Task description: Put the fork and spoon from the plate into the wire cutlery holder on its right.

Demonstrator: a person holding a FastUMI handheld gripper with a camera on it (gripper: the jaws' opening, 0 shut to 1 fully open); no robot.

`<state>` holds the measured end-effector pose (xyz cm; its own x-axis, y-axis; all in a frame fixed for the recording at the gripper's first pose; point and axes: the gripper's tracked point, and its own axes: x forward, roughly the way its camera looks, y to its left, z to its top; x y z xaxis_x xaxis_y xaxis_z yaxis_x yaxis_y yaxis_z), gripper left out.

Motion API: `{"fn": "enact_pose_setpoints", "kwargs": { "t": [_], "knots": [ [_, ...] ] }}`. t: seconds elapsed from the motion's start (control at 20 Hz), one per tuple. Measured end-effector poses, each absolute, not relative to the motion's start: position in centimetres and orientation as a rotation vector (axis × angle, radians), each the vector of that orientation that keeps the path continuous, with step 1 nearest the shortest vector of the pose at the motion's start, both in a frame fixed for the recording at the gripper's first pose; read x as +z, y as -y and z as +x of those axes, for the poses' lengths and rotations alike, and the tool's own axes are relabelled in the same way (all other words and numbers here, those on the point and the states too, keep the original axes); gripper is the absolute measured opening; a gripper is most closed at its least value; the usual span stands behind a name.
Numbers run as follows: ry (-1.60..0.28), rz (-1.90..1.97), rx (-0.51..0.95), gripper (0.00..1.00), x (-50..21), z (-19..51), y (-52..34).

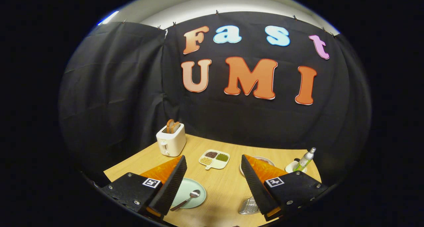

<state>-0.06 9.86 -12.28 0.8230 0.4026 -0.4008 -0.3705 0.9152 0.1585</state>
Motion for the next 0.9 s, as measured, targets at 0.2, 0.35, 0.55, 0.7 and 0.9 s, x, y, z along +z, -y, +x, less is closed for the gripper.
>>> {"fn": "enact_pose_setpoints", "kwargs": {
  "t": [0.2, 0.35, 0.55, 0.7, 0.9],
  "knots": [
    [-0.616, 0.062, 0.407, 0.99, -16.3, -0.9, -13.7],
    [-0.795, 0.062, 0.392, 0.98, -20.4, -1.8, -16.3],
    [-1.039, 0.046, 0.386, 0.94, -26.0, -4.3, -18.9],
    [-1.251, 0.023, 0.4, 0.9, -30.5, -7.5, -20.3],
    [-1.464, 0.089, 0.376, 0.81, -34.8, -10.1, -21.7]
  ]
}}
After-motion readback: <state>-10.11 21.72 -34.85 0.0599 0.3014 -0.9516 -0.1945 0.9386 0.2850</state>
